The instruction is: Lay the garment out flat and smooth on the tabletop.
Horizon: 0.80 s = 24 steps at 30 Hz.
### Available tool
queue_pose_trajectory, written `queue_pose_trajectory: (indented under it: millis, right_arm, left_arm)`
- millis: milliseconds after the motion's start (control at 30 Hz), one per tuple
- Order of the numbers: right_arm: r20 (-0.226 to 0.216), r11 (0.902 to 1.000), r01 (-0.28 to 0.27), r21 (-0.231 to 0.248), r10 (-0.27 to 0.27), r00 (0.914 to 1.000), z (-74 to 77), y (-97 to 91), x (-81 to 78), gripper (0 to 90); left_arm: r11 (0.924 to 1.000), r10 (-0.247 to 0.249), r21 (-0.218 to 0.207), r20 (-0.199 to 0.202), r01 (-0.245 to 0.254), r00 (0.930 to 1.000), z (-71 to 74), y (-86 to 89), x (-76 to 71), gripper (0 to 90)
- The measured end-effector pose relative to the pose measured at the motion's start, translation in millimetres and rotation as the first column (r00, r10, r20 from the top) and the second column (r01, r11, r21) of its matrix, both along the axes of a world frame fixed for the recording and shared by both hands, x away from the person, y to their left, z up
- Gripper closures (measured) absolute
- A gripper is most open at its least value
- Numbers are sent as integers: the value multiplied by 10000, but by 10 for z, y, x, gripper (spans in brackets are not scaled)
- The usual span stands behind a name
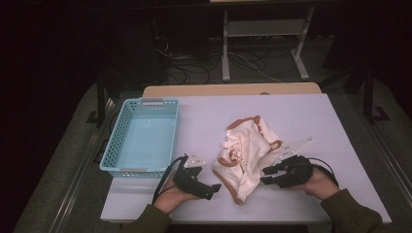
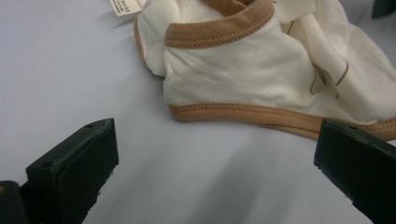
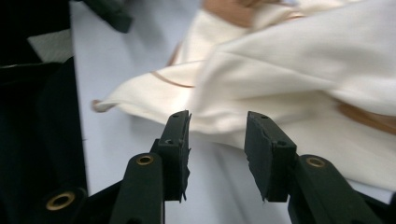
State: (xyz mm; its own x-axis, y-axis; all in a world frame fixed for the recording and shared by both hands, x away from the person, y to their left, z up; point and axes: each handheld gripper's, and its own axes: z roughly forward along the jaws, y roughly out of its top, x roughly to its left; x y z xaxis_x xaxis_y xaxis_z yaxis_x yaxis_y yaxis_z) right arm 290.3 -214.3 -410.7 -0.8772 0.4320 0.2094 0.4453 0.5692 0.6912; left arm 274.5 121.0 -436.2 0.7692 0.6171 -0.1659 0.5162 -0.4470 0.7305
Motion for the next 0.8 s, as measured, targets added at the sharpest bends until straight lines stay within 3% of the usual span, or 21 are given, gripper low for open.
queue_pose_trajectory:
  millis: [200, 500, 800]
  right_arm:
    - [103, 9965, 832, 70, -832, 9965, -15, -174, 128, 598]
    - [331, 9885, 1507, 112, -1510, 9880, -11, -299, 240, 595]
    - [701, 9705, 2405, 195, -2413, 9679, 46, -351, 421, 590]
  left_arm:
    - [10000, -84, 41, 65, 84, 9999, 0, -1, -3, 0]
    - [10000, -83, 54, 53, 83, 10000, -3, -5, -3, 0]
    - [9999, -56, 86, 39, 56, 10000, -9, -12, -5, 0]
